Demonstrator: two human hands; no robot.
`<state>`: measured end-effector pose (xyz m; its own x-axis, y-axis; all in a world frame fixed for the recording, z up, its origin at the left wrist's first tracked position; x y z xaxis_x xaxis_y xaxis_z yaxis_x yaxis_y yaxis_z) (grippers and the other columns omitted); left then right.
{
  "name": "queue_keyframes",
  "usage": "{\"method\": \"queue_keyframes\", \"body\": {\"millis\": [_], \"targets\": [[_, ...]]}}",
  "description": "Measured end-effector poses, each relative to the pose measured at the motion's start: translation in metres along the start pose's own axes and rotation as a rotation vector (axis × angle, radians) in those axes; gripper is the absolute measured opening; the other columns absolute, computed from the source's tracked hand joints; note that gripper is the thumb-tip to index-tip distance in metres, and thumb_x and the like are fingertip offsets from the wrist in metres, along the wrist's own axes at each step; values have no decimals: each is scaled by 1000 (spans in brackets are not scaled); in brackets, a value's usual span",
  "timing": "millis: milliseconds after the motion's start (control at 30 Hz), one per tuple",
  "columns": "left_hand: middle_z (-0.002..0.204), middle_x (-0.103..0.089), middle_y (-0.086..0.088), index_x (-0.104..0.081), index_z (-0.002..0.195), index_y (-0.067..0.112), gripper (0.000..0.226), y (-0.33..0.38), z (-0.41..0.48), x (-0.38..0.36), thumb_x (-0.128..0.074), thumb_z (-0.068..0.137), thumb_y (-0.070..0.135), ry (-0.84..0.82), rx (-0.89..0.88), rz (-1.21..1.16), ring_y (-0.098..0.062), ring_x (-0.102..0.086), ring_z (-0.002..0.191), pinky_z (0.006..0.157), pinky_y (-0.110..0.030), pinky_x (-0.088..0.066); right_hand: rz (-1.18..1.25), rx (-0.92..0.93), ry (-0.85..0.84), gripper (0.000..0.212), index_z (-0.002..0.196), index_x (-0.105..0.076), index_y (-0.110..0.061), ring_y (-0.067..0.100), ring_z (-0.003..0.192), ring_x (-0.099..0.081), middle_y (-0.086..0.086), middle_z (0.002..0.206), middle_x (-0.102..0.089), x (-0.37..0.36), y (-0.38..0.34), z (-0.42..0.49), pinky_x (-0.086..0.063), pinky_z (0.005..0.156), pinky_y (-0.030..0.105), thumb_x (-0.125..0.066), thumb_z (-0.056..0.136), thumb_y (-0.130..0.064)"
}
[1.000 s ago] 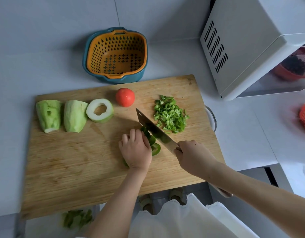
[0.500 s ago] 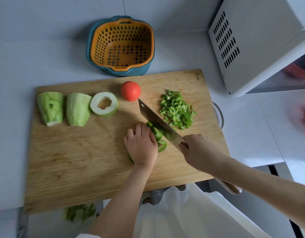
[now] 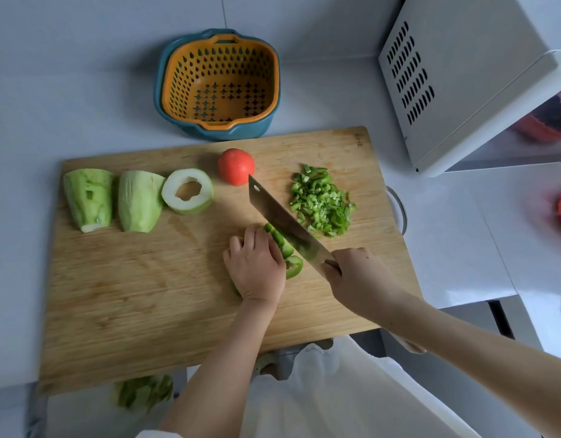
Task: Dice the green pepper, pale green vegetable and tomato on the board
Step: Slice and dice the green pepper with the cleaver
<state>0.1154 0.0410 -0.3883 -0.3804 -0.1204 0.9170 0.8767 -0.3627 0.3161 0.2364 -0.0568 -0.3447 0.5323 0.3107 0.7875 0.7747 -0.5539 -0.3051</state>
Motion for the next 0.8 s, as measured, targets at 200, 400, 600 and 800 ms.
{"method": "queue_keyframes", "body": {"millis": [200,400,600,800], "targets": [[74,-59,-3,-57,70,11,23,1,1,4,-42,87,19,15,6,-19,-25,-46,64,56,-30,-29,-7,-29,-40,33,64,-39,-18,15,57,-43,-2,65,-44,-11,-5,7,-31,46,24,-38,97,-22],[74,-58,-3,-56,69,12,24,-1,2,3,-43,87,20,1,36,-18,-26,-48,66,57,-33,-35,103,-49,-3,30,66,-41,-16,20,61,-47,-1,65,-44,-20,-17,37,-30,45,25,-41,96,-19],[76,-60,-2,-57,71,12,20,0,2,3,-44,85,18,6,22,-15,-25,-47,65,57,-32,-34,70,-26,4,36,61,-35,-20,17,57,-43,-2,63,-43,-10,-3,2,-29,46,25,-38,97,-21],[73,-58,-2,-56,70,12,20,0,2,3,-43,85,17,19,16,-34,-24,-46,64,56,-32,-33,27,-64,-69,31,67,-42,-17,13,56,-43,-3,65,-45,-15,3,-3,-33,47,23,-38,97,-23]]}}
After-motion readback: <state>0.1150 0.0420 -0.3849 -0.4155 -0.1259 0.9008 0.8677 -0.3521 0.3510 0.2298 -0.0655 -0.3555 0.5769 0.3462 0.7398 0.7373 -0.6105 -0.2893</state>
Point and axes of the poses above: each hand's wrist, its own z-axis towards the middle knuckle, its own x-axis out of the back of the hand, y = z × x, the point moved 10 cm from there along z, towards the middle knuckle
